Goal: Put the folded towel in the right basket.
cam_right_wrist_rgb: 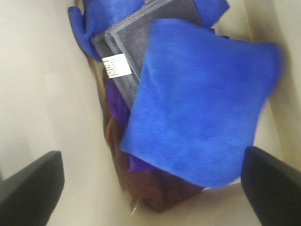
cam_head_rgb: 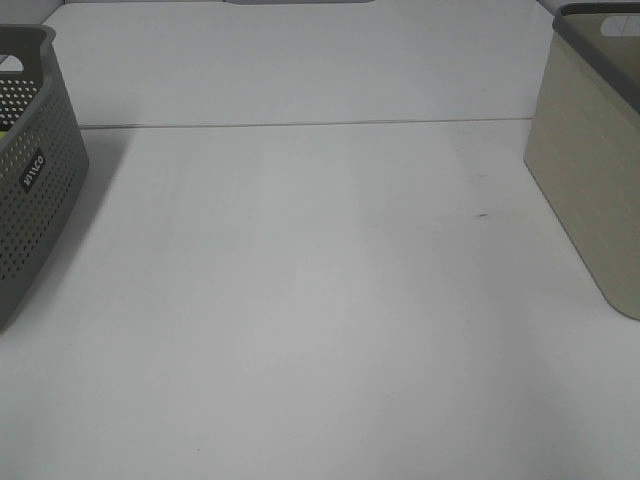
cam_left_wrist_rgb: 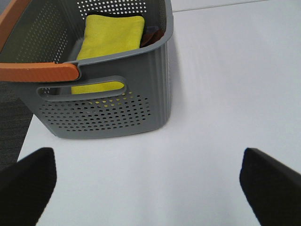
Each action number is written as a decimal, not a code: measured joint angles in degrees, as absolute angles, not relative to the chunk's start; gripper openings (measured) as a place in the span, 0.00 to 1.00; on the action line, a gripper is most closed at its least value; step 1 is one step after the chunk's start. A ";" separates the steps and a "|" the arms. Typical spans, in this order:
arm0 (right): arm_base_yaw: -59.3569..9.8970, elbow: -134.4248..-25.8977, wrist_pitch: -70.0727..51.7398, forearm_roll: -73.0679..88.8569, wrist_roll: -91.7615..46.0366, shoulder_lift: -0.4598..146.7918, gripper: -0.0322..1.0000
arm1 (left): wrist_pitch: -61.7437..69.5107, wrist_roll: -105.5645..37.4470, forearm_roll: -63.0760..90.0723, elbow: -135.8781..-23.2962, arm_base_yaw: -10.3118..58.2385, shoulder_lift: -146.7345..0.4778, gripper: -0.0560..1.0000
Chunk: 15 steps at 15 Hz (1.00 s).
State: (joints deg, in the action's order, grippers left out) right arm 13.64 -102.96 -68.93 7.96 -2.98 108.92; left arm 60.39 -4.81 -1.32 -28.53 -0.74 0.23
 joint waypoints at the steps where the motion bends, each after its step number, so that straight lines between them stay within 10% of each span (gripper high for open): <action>1: 12.38 -103.02 -69.21 7.96 -2.29 108.40 0.97 | 60.39 -4.81 -1.32 -28.53 -0.74 0.23 0.99; 9: -2.58 -98.84 -69.56 7.39 1.32 92.93 0.97 | 60.39 -4.81 -1.32 -28.53 -0.74 0.23 0.99; 15: -2.86 -62.11 -63.25 7.05 2.18 55.06 0.97 | 60.39 -4.81 -1.32 -28.53 -0.74 0.23 0.99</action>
